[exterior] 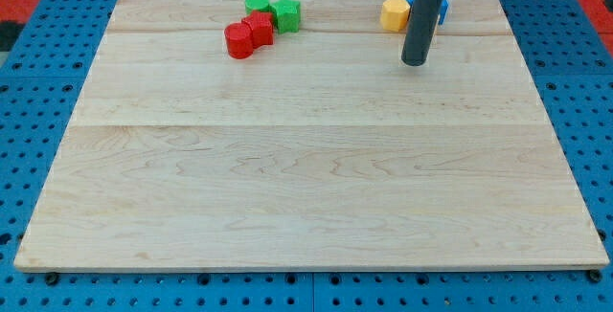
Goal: Move the arm to the top right of green star
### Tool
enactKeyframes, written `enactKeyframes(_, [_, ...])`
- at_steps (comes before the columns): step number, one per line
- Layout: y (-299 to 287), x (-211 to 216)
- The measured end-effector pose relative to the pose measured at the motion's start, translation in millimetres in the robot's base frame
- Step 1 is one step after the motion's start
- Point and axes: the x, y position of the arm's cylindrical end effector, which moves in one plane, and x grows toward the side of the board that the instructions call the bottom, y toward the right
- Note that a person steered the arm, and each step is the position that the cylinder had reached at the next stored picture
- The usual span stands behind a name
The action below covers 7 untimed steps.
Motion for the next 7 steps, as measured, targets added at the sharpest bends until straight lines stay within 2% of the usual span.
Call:
enactKeyframes(3, [-11,4])
enactKeyframes(5, [-71,29])
enactKeyframes(7, [-78,25])
